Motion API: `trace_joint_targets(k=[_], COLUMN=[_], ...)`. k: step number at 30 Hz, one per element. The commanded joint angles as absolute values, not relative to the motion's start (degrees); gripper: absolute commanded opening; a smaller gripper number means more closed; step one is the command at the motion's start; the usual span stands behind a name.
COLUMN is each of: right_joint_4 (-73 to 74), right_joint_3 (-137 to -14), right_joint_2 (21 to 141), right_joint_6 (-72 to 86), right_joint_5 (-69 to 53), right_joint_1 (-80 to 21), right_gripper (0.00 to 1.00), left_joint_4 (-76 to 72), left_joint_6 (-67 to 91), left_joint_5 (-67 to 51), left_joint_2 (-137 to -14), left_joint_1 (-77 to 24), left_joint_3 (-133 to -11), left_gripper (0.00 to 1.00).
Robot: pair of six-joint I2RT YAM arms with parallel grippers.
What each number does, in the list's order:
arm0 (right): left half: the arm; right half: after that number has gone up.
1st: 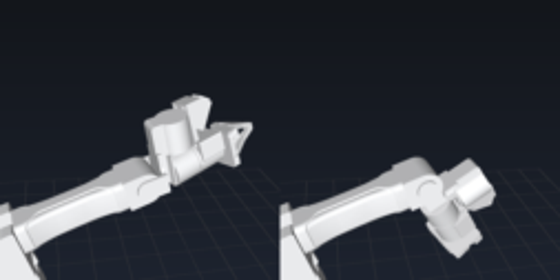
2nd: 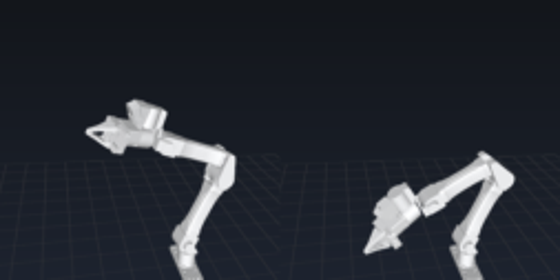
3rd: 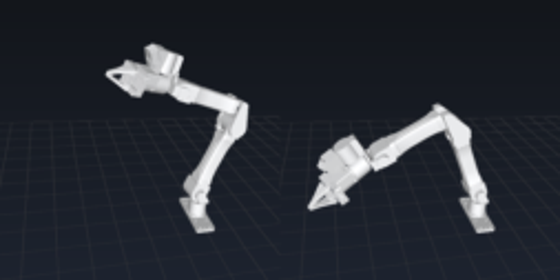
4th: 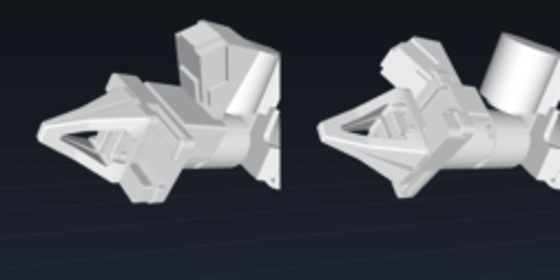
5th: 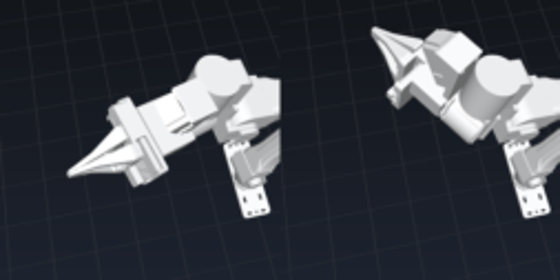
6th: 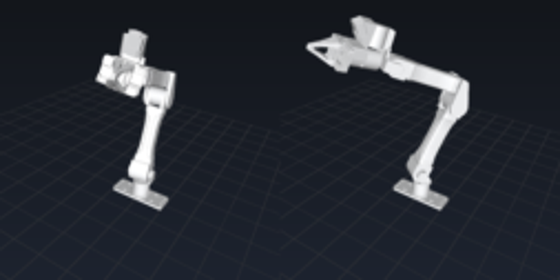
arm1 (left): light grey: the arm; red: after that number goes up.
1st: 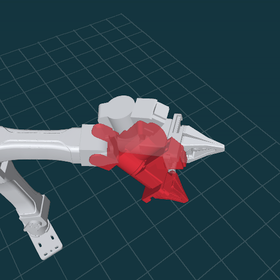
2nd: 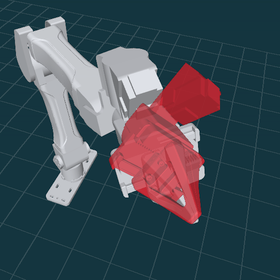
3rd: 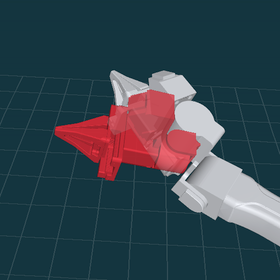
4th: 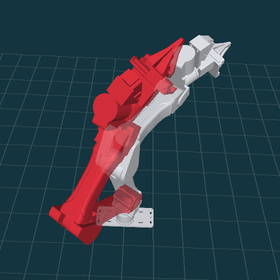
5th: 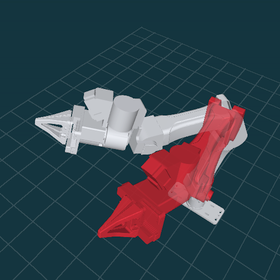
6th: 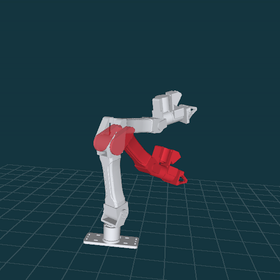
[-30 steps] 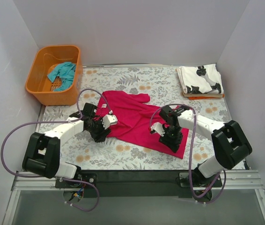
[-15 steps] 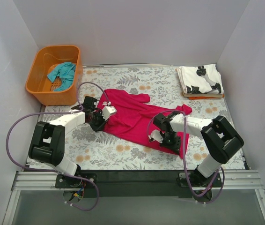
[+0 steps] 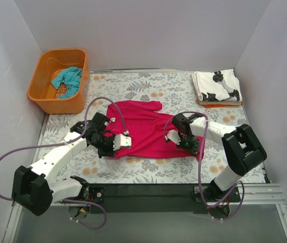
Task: Fold and stack the t-shirts
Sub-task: Flatten the tshirt out
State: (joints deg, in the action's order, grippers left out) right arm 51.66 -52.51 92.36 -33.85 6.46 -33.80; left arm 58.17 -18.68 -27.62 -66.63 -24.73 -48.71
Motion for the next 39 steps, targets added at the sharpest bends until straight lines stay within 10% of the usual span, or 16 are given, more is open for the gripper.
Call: trace_joint_targets(k=[1,8,16,25,34,39], right_joint_4=[52.12,52.38,52.03,52.03,52.29,52.38], right_joint_3=[-53.44,-54.84,-54.84,-56.25,-55.37,-54.67], right_joint_2=[91.14,91.67,92.72,94.31,93.60,93.69], right_joint_6=[-35.86,-37.09,-38.67,-38.76,-38.85,-39.29], right_joint_5=[8.17,8.17,7.21,6.07,6.33,5.80], right_joint_1=[-32.70,-28.13,-26.90,-24.52,-24.26,-24.08], right_gripper=[0.01,0.01,0.01,0.01,0.01,0.01], left_joint_4=[62.50,54.68,50.71,49.93,40.17,37.53], left_joint_6=[-15.06,-4.94,-7.02,-9.05,-9.84,-10.81], left_joint_5=[-28.48,-33.31,-24.00,-18.28,-16.53,-14.33], left_joint_2=[-68.80,-78.56,-74.20,-64.68,-69.43,-71.81], left_joint_1=[-32.76,-42.89,-42.28,-42.19,-42.19,-42.19], left_joint_3=[-48.34,-55.19,-48.00,-37.36,-33.94,-30.59], left_gripper=[0.00,0.00,0.38,0.48,0.49,0.26])
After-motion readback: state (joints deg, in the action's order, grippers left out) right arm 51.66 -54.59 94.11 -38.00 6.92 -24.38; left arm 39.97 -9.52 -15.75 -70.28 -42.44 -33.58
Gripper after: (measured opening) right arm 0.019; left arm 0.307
